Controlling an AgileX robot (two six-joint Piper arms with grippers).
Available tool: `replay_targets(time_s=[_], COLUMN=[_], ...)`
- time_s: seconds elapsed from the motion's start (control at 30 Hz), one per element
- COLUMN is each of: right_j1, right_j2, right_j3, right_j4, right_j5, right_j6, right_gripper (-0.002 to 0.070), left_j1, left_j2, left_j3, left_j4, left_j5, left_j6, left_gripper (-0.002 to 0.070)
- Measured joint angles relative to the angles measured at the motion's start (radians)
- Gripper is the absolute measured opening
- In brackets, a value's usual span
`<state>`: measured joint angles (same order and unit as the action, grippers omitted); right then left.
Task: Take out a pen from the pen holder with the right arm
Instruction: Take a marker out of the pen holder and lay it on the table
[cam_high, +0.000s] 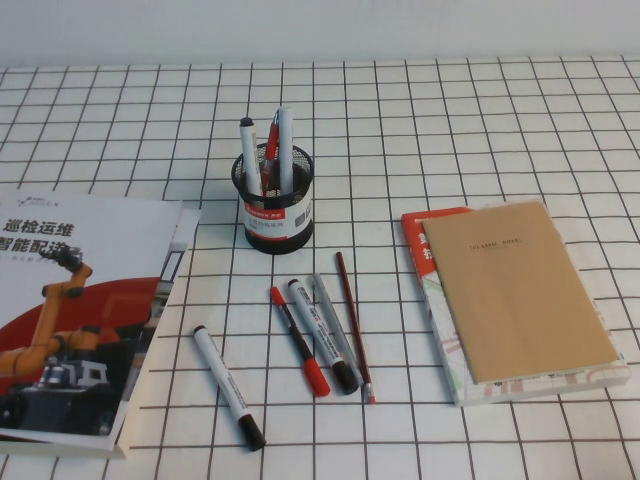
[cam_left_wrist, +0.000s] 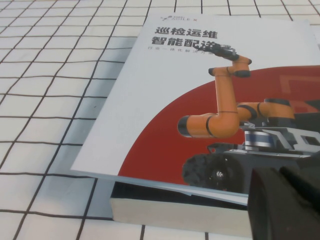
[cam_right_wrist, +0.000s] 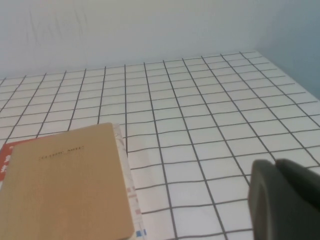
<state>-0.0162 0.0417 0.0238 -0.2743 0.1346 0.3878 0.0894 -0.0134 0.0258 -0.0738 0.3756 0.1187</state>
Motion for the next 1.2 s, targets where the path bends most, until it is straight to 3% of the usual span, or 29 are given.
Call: replay_targets(time_s=[0.67,1.1,1.2], right_j1=[0.071,0.071,0.071], right_j2=[-0.050,-0.050,-0.050], right_j3=[0.001,0.002,0.002], right_j4=[0.005,0.439,0.480], right_j5=[0.147,0.207,0.207], right_j6=[-0.012,-0.560,-0.603], right_gripper=[-0.0016,-0.0015,-0.0015], left_j1=[0.000,0.000,0.000], left_j2=[0.000,0.000,0.000], left_j3=[0.000,0.000,0.000], left_j4=[0.000,0.000,0.000], left_j5=[0.000,0.000,0.000], left_j6=[0.000,0.000,0.000], left_gripper=[-0.0003,-0.0003,-0.0003])
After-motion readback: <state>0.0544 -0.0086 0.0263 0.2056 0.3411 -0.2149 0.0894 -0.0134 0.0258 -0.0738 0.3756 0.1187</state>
